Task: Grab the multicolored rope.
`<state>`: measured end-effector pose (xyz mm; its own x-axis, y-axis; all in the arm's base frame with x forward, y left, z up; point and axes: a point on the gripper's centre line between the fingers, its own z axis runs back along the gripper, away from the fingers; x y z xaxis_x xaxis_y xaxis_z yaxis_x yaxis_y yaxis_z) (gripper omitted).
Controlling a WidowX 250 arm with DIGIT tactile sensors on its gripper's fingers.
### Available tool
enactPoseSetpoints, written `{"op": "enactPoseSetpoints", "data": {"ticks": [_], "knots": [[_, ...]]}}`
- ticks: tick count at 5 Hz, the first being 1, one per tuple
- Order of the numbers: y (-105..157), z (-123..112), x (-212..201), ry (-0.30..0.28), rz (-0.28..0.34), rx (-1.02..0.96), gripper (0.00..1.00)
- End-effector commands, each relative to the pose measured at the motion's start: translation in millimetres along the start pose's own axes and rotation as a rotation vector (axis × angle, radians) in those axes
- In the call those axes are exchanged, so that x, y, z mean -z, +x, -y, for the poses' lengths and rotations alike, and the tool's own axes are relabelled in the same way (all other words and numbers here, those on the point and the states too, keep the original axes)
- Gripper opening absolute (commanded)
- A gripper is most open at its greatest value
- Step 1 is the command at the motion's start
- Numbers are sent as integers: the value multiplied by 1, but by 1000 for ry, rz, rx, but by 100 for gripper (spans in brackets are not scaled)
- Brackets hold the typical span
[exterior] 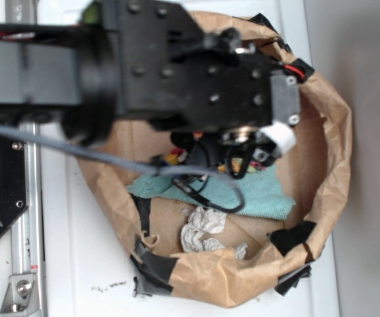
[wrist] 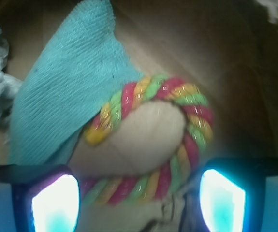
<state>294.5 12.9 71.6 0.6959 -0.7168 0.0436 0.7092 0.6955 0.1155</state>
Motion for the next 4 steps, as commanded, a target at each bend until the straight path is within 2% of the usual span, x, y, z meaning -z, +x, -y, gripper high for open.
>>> {"op": "enactPoseSetpoints", "data": {"ticks": [1, 2, 3, 4], "knots": [[14, -20, 41, -39, -5, 113, 100], [17, -30, 47, -62, 0, 68, 100], [27, -38, 64, -70, -47, 61, 100], [30, -36, 67, -35, -81, -10, 0]]}}
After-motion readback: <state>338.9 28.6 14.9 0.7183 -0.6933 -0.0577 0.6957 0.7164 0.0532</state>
